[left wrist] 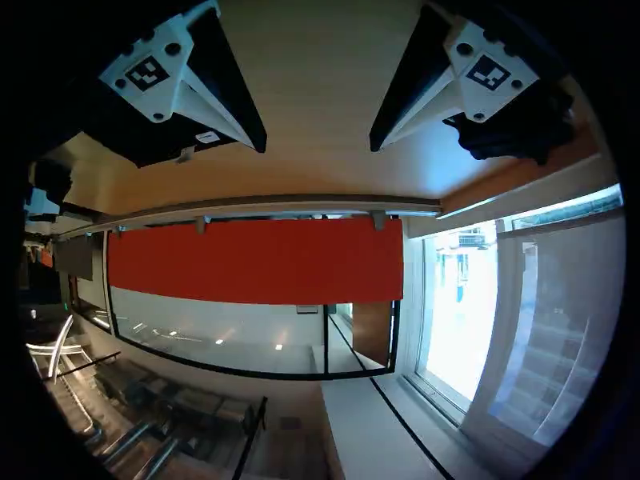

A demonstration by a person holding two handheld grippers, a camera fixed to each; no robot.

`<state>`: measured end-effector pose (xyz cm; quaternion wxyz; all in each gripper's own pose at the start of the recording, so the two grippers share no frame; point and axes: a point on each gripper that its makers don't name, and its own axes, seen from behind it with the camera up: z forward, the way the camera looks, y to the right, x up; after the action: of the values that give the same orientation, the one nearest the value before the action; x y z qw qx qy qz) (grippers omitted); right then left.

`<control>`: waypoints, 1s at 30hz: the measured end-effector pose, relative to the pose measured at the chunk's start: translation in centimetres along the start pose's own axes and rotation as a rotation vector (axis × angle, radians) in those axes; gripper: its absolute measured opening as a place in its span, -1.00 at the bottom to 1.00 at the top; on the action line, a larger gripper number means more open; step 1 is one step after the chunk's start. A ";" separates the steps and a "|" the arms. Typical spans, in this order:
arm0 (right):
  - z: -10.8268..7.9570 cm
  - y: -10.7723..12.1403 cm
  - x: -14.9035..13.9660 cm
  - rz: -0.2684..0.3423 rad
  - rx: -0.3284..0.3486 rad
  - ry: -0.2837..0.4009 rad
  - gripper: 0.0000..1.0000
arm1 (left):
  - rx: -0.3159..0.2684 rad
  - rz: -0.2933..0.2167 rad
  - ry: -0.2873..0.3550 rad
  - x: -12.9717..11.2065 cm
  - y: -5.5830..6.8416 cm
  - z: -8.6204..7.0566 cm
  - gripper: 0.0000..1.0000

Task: Fold towel

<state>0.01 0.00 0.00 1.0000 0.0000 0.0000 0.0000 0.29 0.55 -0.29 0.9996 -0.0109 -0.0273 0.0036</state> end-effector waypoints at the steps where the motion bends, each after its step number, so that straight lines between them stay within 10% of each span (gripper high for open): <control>1: -0.4 -0.1 0.9 0.000 -0.001 0.002 0.99 | -0.006 0.002 0.005 0.7 0.2 -0.1 0.91; 18: -3.6 -1.5 16.4 0.016 0.018 0.007 0.99 | -0.031 0.000 0.035 15.8 1.2 -2.1 0.91; 30: -3.9 -1.4 20.0 -0.009 0.034 -0.012 0.99 | -0.108 0.027 -0.019 18.8 3.7 -2.2 0.91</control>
<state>20.05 -1.40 -3.87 0.9998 0.0169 -0.0061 -0.0044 19.13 4.31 -1.58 0.9971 -0.0651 -0.0369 0.0158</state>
